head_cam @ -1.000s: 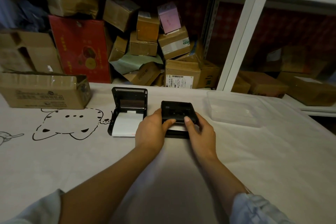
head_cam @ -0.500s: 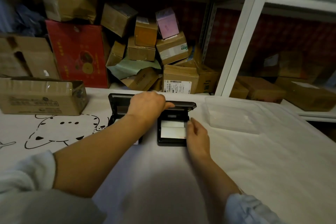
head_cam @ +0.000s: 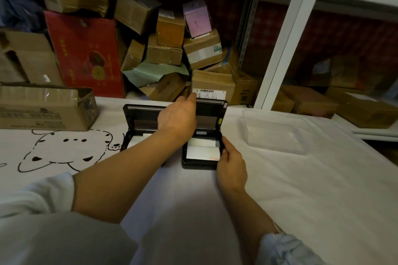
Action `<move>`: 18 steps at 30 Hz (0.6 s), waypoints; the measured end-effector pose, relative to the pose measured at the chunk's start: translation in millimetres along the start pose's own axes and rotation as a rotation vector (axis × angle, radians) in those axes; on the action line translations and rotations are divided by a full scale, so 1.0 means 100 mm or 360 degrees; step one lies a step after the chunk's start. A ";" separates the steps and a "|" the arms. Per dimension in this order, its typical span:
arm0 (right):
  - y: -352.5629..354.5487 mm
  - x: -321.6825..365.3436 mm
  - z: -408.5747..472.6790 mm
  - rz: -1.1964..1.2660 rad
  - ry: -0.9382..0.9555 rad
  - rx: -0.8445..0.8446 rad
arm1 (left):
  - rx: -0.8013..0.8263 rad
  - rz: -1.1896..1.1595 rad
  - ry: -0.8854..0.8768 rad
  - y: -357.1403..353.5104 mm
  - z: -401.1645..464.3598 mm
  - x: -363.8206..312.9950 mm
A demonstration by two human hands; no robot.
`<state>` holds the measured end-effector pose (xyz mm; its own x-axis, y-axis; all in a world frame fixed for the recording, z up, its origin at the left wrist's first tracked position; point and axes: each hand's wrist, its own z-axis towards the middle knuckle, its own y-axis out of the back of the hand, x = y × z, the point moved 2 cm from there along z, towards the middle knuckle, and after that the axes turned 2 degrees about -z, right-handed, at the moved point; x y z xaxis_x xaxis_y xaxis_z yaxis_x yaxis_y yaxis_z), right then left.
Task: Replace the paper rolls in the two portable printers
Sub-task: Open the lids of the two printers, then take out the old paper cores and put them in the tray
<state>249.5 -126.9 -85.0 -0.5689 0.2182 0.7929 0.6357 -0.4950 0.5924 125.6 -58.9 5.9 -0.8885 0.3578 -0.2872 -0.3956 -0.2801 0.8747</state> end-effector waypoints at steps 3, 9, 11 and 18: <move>0.00 0.00 -0.01 0.0001 0.0006 0.0004 | 0.0063 0.0059 0.0033 0.02 0.00 -0.01; 0.04 0.00 0.02 0.0061 0.0089 -0.0052 | -0.0250 0.0104 -0.0399 0.05 -0.24 -0.05; 0.16 0.02 0.08 -0.0099 0.0213 -0.0310 | -0.0154 0.0110 -0.0774 0.02 -0.38 -0.08; 0.45 0.01 0.43 -0.0783 0.0354 -0.0236 | 0.0603 0.0232 -0.0612 -0.26 -0.43 -0.11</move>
<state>299.8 -112.1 -51.3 -0.8865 0.2787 0.3694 0.1963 -0.4962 0.8457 135.6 -93.8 -31.0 -0.7507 0.6586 -0.0518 -0.1008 -0.0367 0.9942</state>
